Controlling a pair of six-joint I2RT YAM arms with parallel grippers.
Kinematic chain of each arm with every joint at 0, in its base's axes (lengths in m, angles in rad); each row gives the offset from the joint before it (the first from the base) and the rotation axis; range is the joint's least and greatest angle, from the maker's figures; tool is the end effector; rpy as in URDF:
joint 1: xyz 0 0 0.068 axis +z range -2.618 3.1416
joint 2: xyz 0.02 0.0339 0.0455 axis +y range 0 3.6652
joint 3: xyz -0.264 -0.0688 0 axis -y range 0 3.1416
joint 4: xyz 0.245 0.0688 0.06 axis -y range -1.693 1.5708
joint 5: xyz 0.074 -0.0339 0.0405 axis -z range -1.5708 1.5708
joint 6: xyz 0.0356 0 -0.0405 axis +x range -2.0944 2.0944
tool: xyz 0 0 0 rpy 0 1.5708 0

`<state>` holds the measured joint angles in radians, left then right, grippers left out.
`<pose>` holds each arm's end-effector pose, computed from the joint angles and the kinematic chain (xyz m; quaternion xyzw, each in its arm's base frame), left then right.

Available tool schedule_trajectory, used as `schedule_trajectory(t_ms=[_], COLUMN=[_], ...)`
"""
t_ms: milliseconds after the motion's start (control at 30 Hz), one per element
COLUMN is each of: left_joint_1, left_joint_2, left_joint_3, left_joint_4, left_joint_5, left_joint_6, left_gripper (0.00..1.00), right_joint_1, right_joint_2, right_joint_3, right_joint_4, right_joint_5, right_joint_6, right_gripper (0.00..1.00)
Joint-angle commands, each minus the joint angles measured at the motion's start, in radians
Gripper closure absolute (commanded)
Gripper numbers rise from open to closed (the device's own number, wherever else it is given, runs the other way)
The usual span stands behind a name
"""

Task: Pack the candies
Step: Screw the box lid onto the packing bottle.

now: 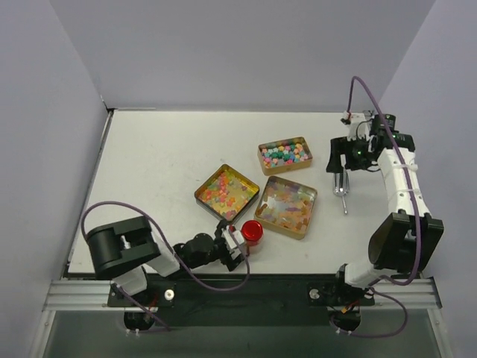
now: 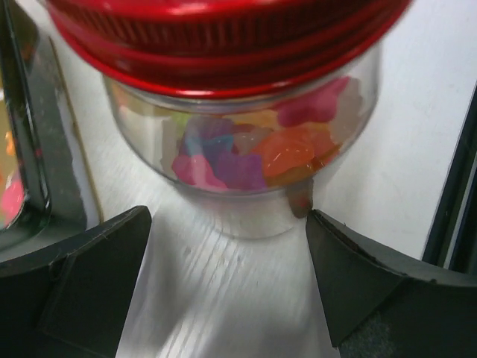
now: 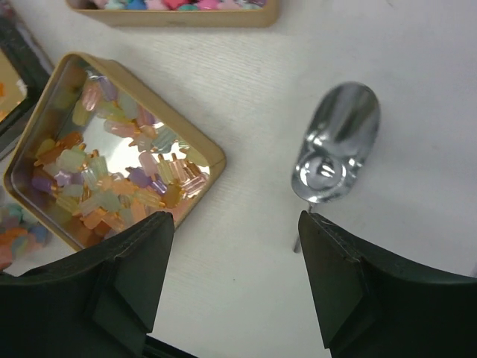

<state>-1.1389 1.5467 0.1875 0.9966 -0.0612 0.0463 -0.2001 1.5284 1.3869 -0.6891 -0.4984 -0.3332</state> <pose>0.0966 -0.2045 0.1116 0.4450 0.6921 -0.2734 0.4982 0.3276 -0.0491 0.3244 -0.1491 0.8956 0.1294 0.3987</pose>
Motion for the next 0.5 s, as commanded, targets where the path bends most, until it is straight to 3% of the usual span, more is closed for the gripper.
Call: schedule_trajectory(t_ms=[0, 200, 467], left_joint_1=[-0.03, -0.07, -0.05], left_joint_2=[0.228, 0.348, 0.381], left_joint_3=[-0.011, 0.027, 0.049], left_joint_4=[0.48, 0.62, 0.602], left_joint_5=[0.037, 0.09, 0.127], left_joint_6=[0.064, 0.096, 0.06], left_gripper=[0.03, 0.03, 0.11], right_joint_1=[0.094, 0.212, 0.433], right_joint_2=[-0.083, -0.166, -0.186], right_joint_3=[-0.043, -0.198, -0.253], right_joint_4=[-0.035, -0.033, -0.033], right_joint_5=[-0.141, -0.226, -0.253], right_joint_6=[-0.171, -0.406, -0.602], right_gripper=[0.31, 0.32, 0.32])
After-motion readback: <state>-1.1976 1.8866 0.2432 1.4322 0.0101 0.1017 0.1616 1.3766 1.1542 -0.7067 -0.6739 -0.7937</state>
